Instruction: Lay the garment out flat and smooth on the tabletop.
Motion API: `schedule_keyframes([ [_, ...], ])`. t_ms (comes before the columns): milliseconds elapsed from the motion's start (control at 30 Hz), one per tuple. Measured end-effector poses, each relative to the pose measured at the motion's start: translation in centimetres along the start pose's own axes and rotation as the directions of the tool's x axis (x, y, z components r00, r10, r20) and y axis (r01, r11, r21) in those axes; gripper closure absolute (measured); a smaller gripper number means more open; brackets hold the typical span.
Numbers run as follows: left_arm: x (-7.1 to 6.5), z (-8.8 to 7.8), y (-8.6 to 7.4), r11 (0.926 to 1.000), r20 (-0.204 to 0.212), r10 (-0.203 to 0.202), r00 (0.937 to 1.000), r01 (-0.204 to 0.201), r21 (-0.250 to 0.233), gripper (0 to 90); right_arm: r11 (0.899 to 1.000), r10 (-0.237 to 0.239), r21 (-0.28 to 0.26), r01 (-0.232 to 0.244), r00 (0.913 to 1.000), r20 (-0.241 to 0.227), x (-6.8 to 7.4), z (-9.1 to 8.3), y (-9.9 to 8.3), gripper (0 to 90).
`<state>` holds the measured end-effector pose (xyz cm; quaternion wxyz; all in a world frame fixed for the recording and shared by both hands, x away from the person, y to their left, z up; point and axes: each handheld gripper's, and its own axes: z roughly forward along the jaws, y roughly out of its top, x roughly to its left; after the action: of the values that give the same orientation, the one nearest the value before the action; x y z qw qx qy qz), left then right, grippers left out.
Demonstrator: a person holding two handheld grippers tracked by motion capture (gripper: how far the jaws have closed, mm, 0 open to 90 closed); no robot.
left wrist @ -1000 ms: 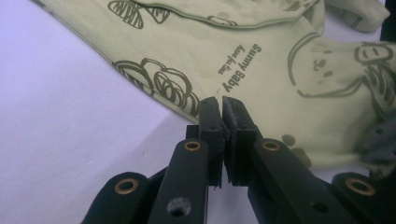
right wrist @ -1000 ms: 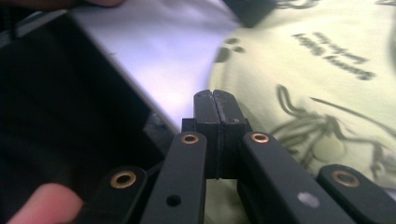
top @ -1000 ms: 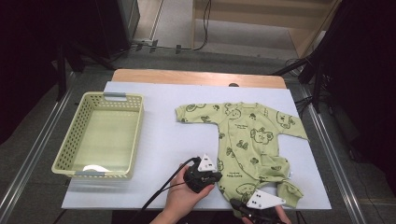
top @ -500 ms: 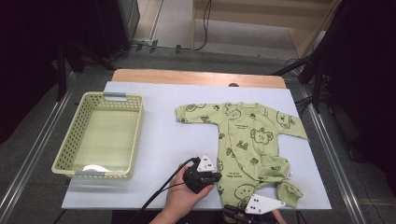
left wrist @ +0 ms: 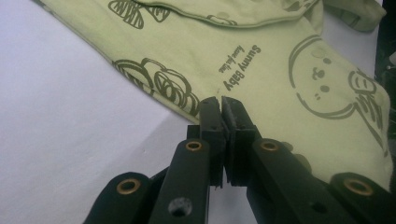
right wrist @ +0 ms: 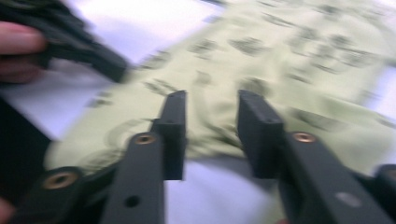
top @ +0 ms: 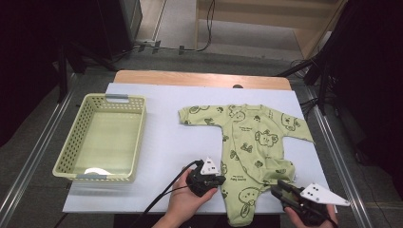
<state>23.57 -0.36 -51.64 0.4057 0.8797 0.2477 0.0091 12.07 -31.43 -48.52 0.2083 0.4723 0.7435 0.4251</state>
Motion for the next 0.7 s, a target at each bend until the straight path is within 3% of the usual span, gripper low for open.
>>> schedule_keyframes([
  [167,0.0,0.0,0.0,1.0,0.006,-0.004,1.0,0.004,0.0,87.7,0.998,0.042,0.043,-0.046,0.9956,0.084,-2.5,-0.7,-1.2,46.6],
  [333,0.1,0.0,0.0,1.0,0.01,-0.008,0.9999,0.008,0.0,87.7,0.995,0.073,0.053,-0.081,0.9882,0.135,-3.4,-1.5,-2.2,48.5],
  [500,0.1,0.0,0.0,1.0,0.01,-0.007,0.9999,0.007,-0.001,87.7,0.994,0.068,0.082,-0.076,0.9932,0.095,-3.4,-1.8,-2.5,78.2],
  [700,0.1,0.0,0.0,1.0,0.009,-0.008,0.9999,0.008,-0.002,87.7,0.996,0.035,0.084,-0.038,0.9985,0.043,-1.9,-1.7,-2.0,82.9],
])
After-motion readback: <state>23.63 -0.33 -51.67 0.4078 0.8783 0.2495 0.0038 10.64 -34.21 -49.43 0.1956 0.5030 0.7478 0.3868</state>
